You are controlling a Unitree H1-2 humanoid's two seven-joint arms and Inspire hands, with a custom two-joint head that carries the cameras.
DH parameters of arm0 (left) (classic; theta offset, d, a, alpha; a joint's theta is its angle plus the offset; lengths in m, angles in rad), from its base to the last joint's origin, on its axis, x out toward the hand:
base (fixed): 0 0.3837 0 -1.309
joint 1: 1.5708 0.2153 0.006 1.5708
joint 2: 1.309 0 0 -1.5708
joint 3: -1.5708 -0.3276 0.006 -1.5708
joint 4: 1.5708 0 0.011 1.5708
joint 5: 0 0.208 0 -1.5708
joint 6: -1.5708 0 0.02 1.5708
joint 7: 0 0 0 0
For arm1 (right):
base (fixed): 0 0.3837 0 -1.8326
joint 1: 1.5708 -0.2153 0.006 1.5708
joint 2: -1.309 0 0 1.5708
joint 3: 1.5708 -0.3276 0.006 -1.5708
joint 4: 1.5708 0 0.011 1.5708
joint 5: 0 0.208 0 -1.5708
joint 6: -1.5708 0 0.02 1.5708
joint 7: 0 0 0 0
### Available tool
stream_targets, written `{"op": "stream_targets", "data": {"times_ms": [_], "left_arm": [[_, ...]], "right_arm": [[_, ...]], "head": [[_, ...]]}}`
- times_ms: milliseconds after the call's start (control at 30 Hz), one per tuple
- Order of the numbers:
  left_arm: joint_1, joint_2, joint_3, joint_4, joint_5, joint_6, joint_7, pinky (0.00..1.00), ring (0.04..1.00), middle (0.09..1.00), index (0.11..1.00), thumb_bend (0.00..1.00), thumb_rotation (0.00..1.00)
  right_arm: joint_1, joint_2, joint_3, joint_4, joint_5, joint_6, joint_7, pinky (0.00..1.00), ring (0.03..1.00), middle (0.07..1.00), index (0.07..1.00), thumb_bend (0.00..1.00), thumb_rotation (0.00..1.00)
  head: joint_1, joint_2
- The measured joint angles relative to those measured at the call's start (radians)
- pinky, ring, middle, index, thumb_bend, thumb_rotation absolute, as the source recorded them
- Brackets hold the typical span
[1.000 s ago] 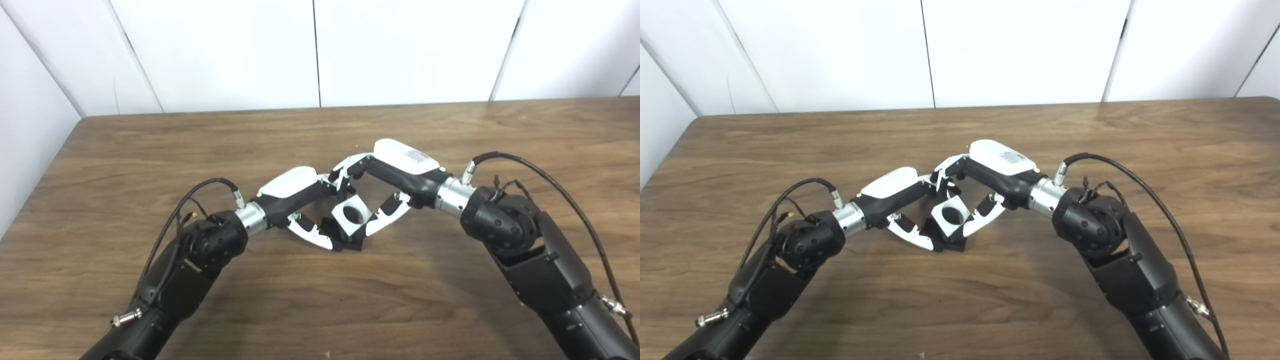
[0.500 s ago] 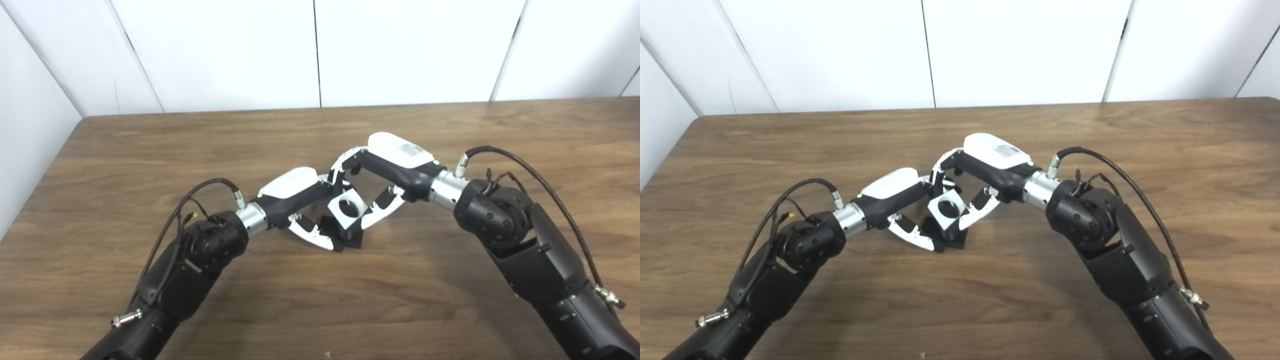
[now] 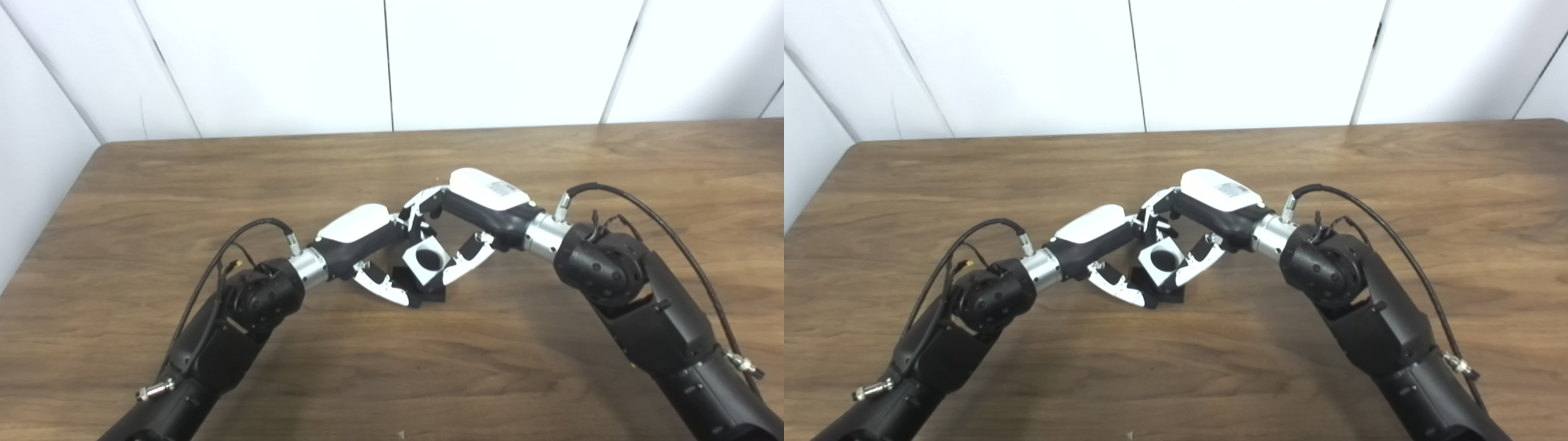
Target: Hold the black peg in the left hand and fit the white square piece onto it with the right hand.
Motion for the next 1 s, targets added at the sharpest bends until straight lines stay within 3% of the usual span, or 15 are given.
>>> {"op": "stream_targets", "data": {"times_ms": [267, 333, 400, 700, 1000], "left_arm": [[0.001, 0.0, 0.0, -0.003, 0.0, 0.005, 0.0, 0.8, 0.928, 0.867, 0.542, 0.8, 0.26], [0.001, 0.0, 0.0, -0.004, 0.0, 0.009, 0.0, 0.81, 0.931, 0.869, 0.539, 0.8, 0.27], [0.001, 0.0, 0.0, -0.005, -0.001, 0.011, -0.001, 0.83, 0.933, 0.868, 0.534, 0.8, 0.27], [0.001, 0.0, 0.0, -0.006, -0.005, 0.016, -0.01, 0.83, 0.934, 0.868, 0.536, 0.8, 0.3], [0.001, 0.0, 0.0, -0.008, -0.005, 0.02, -0.01, 0.83, 0.932, 0.868, 0.536, 0.8, 0.28]], "right_arm": [[0.003, -0.004, 0.001, -0.001, 0.0, 0.003, 0.004, 0.66, 0.779, 0.769, 0.497, 0.52, 0.15], [0.003, -0.007, 0.002, -0.004, 0.0, 0.004, 0.01, 0.66, 0.779, 0.781, 0.655, 0.72, 0.21], [0.004, -0.01, 0.002, -0.008, -0.001, 0.005, 0.016, 0.67, 0.782, 0.793, 0.707, 0.8, 0.24], [0.005, -0.013, 0.001, -0.019, -0.005, 0.01, 0.039, 0.68, 0.786, 0.798, 0.672, 0.82, 0.25], [0.005, -0.014, 0.001, -0.024, -0.01, 0.017, 0.044, 0.68, 0.792, 0.811, 0.716, 0.84, 0.25]], "head": [[0.002, 0.0], [0.002, 0.0], [0.002, 0.0], [0.002, 0.002], [0.002, 0.002]]}}
